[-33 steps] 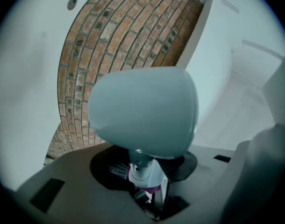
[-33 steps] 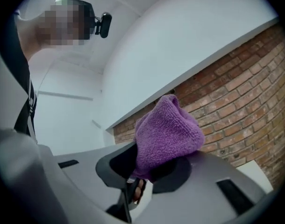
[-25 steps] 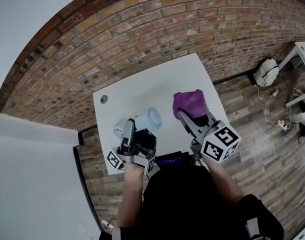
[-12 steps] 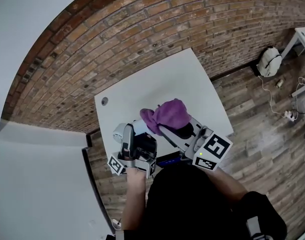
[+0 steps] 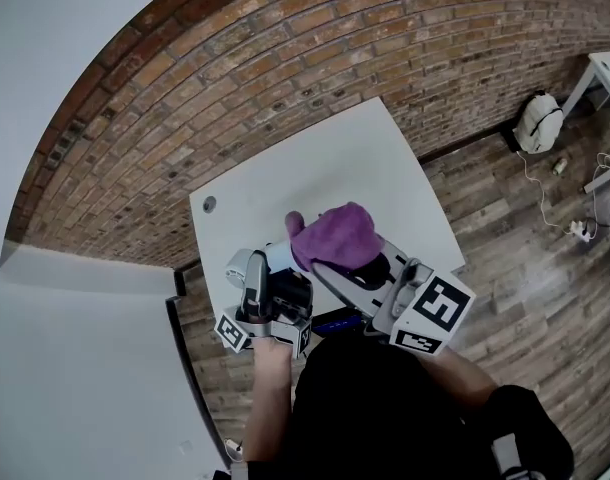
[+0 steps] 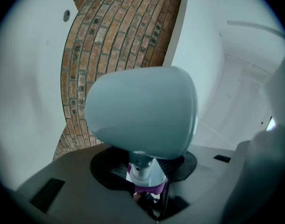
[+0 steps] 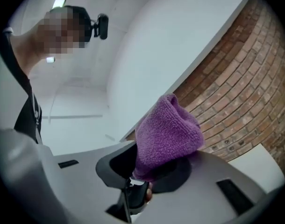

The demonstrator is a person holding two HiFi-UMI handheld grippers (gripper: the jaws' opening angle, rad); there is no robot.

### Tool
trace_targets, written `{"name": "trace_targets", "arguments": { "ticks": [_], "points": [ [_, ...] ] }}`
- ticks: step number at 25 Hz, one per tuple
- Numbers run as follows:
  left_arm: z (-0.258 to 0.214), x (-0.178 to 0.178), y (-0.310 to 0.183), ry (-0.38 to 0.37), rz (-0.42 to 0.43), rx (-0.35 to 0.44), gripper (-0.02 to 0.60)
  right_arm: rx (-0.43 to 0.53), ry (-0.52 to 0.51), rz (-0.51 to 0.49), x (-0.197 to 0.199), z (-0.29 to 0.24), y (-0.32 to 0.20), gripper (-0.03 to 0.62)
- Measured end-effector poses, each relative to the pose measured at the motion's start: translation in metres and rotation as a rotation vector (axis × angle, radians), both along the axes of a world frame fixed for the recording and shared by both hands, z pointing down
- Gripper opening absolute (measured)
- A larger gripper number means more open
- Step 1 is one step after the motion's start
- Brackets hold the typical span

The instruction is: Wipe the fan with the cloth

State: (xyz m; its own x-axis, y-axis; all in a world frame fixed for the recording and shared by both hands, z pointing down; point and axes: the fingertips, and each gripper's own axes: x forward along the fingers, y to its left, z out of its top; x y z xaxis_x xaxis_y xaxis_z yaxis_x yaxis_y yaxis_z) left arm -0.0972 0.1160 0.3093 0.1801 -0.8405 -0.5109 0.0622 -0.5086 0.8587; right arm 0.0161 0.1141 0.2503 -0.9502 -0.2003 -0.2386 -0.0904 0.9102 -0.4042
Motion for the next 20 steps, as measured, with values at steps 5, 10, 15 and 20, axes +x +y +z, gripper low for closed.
{"name": "trace_targets", "arguments": {
  "ticks": [5,10,15,20],
  "points": [
    [0.001,-0.007,0.004,0.0,-0.029,-0.001,0.164,-0.003,0.033,-0.099,-0.017,0.014,0.027,0.072],
    [-0.004,-0.019,0.012,-0.005,-0.051,0.027,0.163,-0.059,0.182,0.011,-0.012,0.06,0.0,0.072],
    [-0.006,-0.019,0.015,-0.035,-0.047,0.037,0.163,-0.192,0.139,0.099,0.016,0.073,-0.038,0.071],
    [-0.003,-0.013,0.012,-0.041,-0.032,0.027,0.163,-0.079,-0.062,-0.093,-0.001,0.009,0.0,0.072]
  ]
}}
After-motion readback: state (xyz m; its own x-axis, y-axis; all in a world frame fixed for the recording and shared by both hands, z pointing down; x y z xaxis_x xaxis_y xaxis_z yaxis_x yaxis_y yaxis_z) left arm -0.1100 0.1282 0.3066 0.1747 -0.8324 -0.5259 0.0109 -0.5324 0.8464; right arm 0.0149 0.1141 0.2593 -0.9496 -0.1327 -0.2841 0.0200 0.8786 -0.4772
